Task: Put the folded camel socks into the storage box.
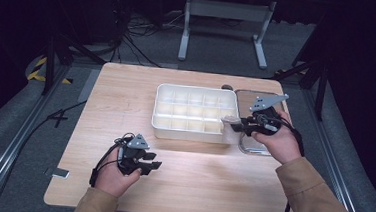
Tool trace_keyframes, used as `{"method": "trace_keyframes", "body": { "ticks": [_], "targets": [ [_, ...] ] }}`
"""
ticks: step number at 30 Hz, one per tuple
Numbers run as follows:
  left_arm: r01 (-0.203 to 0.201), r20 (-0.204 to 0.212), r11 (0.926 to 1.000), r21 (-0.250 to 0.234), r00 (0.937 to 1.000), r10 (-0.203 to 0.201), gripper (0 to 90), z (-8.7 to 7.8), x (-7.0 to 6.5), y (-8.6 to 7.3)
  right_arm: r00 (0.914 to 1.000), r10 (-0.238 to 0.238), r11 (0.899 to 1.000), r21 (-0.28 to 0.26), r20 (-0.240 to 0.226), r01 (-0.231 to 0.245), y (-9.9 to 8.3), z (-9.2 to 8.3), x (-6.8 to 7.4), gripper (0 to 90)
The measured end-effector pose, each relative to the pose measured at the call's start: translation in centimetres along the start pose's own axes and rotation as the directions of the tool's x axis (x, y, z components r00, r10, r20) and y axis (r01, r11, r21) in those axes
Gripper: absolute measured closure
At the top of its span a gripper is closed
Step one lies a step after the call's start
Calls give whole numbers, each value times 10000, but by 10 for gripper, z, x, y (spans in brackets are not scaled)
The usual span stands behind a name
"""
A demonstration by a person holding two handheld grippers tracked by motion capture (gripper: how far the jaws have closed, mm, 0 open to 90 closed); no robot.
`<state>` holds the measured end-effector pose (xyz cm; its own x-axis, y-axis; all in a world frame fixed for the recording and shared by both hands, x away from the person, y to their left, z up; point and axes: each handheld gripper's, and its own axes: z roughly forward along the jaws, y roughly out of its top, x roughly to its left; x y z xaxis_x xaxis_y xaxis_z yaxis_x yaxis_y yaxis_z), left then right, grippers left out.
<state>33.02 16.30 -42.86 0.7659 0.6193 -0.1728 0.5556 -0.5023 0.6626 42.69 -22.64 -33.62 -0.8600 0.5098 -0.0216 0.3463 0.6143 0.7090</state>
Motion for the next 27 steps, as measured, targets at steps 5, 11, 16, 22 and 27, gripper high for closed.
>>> {"method": "trace_keyframes", "body": {
  "ticks": [5, 11, 16, 22, 27],
  "targets": [
    [203, -150, 9997, -168, 9997, -206, 607, -8, 2, -8, 9987, -513, 9984, 241, -4, 513, 9, -1, -11, 722],
    [353, -243, 9992, -206, 9991, -358, 608, -13, 2, -14, 9966, -819, 9952, 525, -89, 823, 18, 1, -23, 722],
    [397, -355, 9989, -231, 9985, -405, 608, -16, 2, -17, 9935, -1140, 9901, 825, 25, 1134, 24, 4, -28, 722],
    [513, -412, 9982, -311, 9978, -526, 605, -20, 2, -21, 9893, -1454, 9826, 1187, 106, 1431, 27, 12, -34, 719],
    [528, -438, 9982, -273, 9976, -539, 600, -21, 1, -22, 9858, -1638, 9769, 1452, 356, 1571, 28, 18, -37, 718]
  ]
}}
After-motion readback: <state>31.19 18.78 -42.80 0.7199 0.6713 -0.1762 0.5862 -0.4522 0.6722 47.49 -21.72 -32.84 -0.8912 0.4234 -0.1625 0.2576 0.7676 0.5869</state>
